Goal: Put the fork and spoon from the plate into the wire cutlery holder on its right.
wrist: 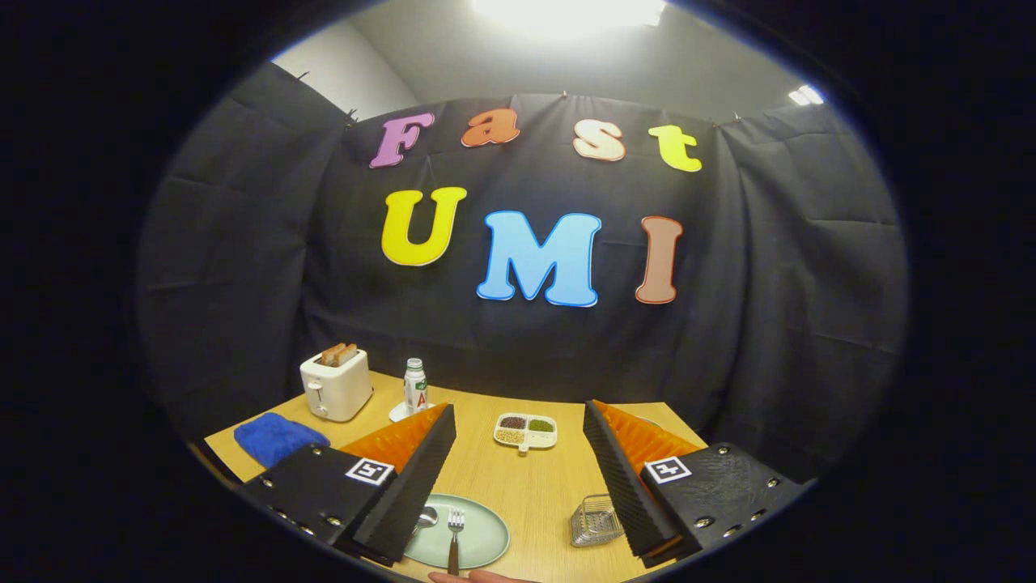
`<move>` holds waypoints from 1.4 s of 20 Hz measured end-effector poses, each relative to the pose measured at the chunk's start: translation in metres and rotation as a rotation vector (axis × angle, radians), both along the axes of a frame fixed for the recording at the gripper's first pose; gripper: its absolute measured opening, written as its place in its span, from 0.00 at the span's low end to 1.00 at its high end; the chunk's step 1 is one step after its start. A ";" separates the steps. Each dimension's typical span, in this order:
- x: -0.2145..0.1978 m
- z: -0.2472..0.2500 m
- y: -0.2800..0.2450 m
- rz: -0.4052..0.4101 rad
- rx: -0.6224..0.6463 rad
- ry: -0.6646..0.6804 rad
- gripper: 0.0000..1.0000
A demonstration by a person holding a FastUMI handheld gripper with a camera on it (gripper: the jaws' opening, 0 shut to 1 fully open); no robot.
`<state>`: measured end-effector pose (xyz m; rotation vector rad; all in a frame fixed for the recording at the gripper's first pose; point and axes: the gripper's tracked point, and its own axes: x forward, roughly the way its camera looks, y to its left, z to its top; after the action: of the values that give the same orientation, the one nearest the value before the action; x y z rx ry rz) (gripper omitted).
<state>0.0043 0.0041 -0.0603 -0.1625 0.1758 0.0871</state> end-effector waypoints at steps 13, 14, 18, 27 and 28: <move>-0.031 -0.144 0.040 0.181 -0.104 0.473 0.97; -0.034 -0.153 0.040 0.191 -0.108 0.502 0.97; -0.047 -0.194 0.043 0.188 -0.053 0.660 0.97; -0.067 -0.278 0.034 0.147 -0.050 0.970 0.97; -0.068 -0.283 0.034 0.143 -0.039 0.994 0.97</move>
<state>-0.0635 0.0381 -0.3430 -0.1589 1.1580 0.3044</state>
